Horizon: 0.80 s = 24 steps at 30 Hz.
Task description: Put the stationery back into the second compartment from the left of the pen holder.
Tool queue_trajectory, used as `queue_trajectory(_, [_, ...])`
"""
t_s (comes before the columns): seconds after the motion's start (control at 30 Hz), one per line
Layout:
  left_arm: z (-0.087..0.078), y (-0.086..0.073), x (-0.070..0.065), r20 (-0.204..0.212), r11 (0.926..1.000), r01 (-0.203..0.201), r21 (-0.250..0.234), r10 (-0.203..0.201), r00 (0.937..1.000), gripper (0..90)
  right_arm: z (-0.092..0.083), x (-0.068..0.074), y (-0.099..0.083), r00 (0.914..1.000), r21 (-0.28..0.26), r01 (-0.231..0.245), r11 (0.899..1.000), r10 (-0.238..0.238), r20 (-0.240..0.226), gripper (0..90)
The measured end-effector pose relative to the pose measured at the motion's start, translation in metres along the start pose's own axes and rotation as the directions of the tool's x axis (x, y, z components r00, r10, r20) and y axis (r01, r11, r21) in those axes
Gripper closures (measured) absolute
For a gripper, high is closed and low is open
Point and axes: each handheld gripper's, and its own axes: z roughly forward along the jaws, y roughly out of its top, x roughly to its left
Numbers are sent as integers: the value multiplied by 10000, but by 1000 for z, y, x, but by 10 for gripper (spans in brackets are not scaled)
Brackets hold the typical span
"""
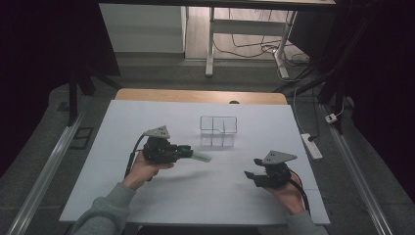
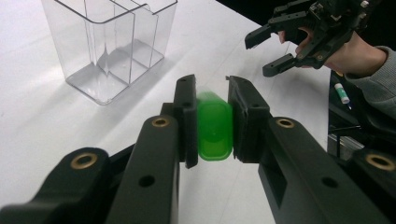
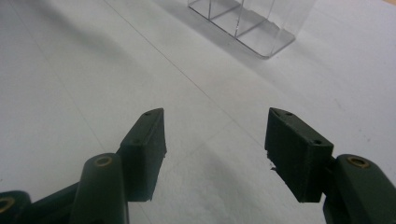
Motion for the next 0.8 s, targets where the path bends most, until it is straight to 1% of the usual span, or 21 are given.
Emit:
queue_trajectory(0.1, [-1,2,0,-2,10000,-49,-33,49,10000,741,-2,-2,-4,9999,-10,-93,10000,93,83,376])
queue_trajectory(0.2, [1,5,0,49,10000,4,-73,-3,10000,741,-4,-5,-6,9998,-49,-191,9998,191,109,376])
queue_trajectory(0.3, [2,7,0,57,10000,-56,-61,56,10000,741,-6,-7,-7,9995,-117,-286,9995,287,129,376])
queue_trajectory(0.47, [2,12,1,-3,9998,-4,-211,4,10000,741,-5,-6,-7,9995,-52,-264,9996,265,147,372])
queue_trajectory(0.7, [-2,26,2,-167,9992,-142,-382,136,9998,741,-5,-6,-7,9997,-97,-232,9997,233,120,370])
queue_trajectory(0.8, [-4,33,3,-216,9987,-229,-453,220,9995,741,-4,-5,-7,9997,-3,-202,9998,202,125,369])
